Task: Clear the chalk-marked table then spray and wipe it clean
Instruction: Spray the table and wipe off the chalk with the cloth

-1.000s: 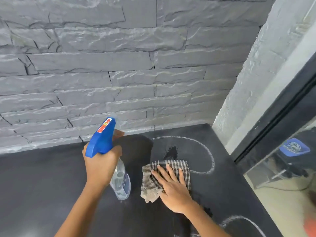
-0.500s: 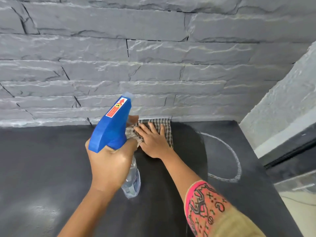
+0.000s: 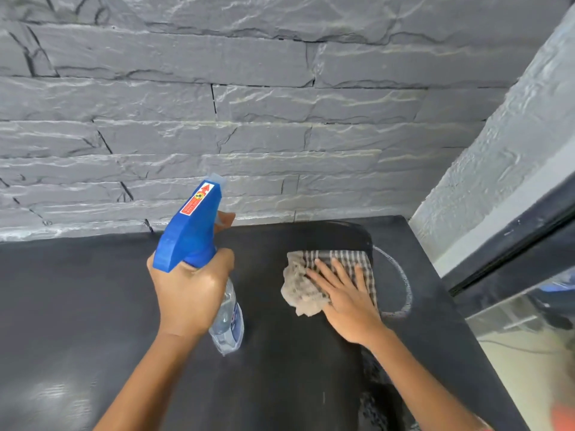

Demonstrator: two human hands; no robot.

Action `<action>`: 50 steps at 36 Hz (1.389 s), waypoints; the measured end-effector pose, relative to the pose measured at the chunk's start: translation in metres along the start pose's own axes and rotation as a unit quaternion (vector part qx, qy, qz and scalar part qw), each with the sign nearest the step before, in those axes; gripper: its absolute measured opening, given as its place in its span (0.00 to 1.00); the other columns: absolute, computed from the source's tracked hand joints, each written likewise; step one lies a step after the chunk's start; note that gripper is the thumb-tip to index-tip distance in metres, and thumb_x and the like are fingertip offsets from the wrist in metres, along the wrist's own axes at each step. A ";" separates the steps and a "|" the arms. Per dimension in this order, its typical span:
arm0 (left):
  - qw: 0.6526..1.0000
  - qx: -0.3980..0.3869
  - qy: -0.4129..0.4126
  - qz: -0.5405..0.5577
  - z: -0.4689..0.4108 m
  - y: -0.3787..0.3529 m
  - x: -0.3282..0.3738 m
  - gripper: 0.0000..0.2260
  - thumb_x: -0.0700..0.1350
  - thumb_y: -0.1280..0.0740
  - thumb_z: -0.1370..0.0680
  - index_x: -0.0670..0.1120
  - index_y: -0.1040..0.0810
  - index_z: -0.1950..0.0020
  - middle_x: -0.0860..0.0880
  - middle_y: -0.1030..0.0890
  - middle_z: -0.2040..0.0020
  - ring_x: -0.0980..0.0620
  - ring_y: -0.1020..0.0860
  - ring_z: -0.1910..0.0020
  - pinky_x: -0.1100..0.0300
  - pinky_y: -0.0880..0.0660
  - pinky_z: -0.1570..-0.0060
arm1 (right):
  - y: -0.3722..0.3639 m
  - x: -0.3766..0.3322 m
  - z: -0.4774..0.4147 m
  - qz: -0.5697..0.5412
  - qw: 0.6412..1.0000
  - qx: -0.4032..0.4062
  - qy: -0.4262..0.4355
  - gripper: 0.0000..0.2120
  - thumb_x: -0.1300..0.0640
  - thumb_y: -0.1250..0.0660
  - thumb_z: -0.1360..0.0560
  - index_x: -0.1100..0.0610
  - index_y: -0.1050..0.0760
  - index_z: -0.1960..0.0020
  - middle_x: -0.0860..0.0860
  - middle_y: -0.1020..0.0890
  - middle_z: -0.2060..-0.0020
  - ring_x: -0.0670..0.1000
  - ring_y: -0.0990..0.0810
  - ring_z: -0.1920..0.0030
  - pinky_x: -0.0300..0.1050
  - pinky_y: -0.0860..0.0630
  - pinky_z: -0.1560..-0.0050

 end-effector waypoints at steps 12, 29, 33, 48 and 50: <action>0.999 -0.001 -0.032 -0.005 0.001 -0.001 0.005 0.15 0.35 0.37 0.37 0.53 0.23 0.58 0.53 0.18 0.57 0.52 0.21 0.59 0.57 0.23 0.59 | -0.007 0.026 0.075 0.017 0.999 0.030 -0.014 0.34 0.55 0.49 0.31 0.42 0.46 0.25 0.43 0.41 0.26 0.52 0.45 0.25 0.54 0.56 0.28; 0.998 -0.004 -0.062 -0.008 -0.002 -0.002 0.005 0.14 0.33 0.38 0.37 0.48 0.24 0.59 0.48 0.18 0.53 0.49 0.18 0.50 0.44 0.22 0.51 | -0.003 -0.086 -0.025 -0.010 0.994 -0.006 0.112 0.26 0.46 0.54 0.23 0.41 0.47 0.25 0.46 0.52 0.23 0.53 0.60 0.24 0.67 0.66 0.30; 0.997 -0.005 -0.072 0.000 -0.002 -0.001 0.005 0.14 0.32 0.38 0.37 0.50 0.24 0.59 0.47 0.18 0.53 0.45 0.18 0.51 0.44 0.22 0.50 | -0.012 -0.053 0.029 -0.008 0.990 -0.017 0.142 0.33 0.46 0.60 0.31 0.40 0.46 0.26 0.43 0.53 0.24 0.49 0.60 0.24 0.61 0.66 0.29; 0.997 -0.014 -0.075 0.021 -0.004 -0.004 0.003 0.15 0.31 0.39 0.37 0.50 0.25 0.58 0.50 0.19 0.54 0.48 0.18 0.49 0.44 0.22 0.48 | 0.020 0.044 -0.077 0.000 0.995 -0.005 -0.104 0.26 0.49 0.51 0.20 0.40 0.55 0.24 0.49 0.57 0.23 0.55 0.62 0.24 0.68 0.64 0.30; 0.997 -0.013 -0.074 0.021 -0.004 -0.003 0.004 0.16 0.32 0.39 0.36 0.51 0.25 0.58 0.50 0.19 0.54 0.49 0.18 0.49 0.44 0.22 0.49 | 0.010 0.022 -0.048 0.018 0.999 -0.013 -0.048 0.26 0.48 0.54 0.21 0.39 0.55 0.25 0.47 0.59 0.23 0.54 0.64 0.24 0.67 0.66 0.30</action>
Point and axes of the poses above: each hand's wrist, its own z-axis away from the middle knuckle, its own y-axis out of the back of the hand, x = y × z, the point moved 6 cm from there along -z, towards the middle knuckle
